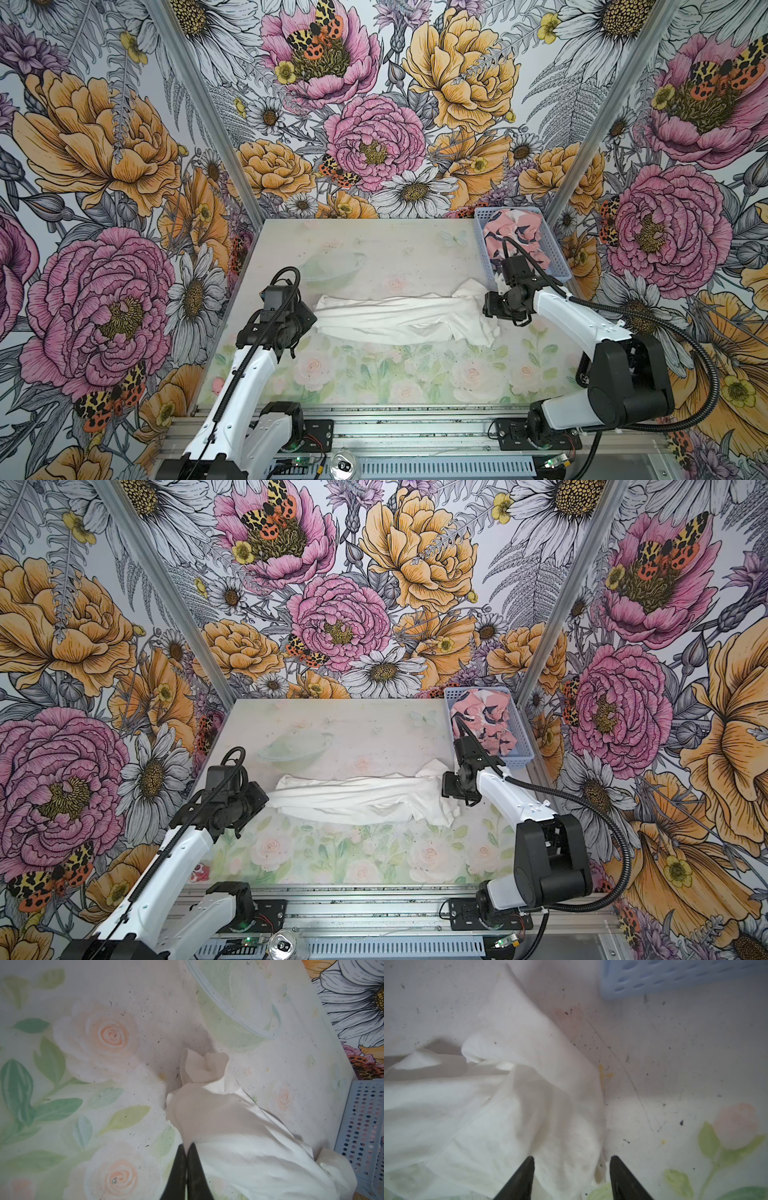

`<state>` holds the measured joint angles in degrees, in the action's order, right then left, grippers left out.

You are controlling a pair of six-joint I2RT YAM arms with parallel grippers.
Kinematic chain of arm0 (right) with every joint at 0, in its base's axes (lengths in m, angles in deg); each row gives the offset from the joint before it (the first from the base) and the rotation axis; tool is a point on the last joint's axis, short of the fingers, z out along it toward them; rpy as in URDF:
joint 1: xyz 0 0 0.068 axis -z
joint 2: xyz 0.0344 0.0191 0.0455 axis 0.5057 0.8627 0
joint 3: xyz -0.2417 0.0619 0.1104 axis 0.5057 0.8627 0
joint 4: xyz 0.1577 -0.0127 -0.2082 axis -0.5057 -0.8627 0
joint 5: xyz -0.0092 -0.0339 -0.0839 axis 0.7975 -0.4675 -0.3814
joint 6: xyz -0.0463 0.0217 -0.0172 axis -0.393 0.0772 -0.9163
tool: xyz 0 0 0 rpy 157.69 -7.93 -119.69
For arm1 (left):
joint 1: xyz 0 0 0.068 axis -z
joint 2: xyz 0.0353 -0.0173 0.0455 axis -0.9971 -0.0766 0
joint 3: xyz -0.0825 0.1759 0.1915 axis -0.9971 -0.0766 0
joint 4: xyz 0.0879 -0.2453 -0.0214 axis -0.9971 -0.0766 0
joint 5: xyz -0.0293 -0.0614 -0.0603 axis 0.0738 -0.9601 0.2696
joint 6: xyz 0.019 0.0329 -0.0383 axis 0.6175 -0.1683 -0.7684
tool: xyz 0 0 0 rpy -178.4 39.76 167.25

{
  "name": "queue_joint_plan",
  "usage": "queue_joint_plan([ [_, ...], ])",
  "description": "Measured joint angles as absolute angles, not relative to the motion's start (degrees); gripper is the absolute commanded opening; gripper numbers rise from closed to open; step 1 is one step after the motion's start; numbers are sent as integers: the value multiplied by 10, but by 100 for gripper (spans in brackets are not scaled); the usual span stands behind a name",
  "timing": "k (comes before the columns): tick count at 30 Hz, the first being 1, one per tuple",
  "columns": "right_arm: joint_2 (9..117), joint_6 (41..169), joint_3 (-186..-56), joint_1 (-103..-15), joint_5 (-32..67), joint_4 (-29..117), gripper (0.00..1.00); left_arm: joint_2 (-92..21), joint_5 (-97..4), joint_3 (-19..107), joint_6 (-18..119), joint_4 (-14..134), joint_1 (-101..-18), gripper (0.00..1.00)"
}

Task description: Fold and stack the mixed laundry pile

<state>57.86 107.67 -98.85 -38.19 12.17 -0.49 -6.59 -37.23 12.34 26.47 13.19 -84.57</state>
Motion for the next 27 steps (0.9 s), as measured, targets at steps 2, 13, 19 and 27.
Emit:
queue_joint_plan([
  [2,583,1077,-987,-376,122,0,61,-76,-372,129,272,129,-853,0],
  [13,671,1080,-991,-375,150,86,0,-87,-374,142,311,109,-892,0],
  [19,587,1082,-1011,-380,173,64,0,-88,-380,190,344,105,-941,0],
  [27,350,1101,-1038,-407,226,-85,0,-62,-387,231,372,94,-987,0],
])
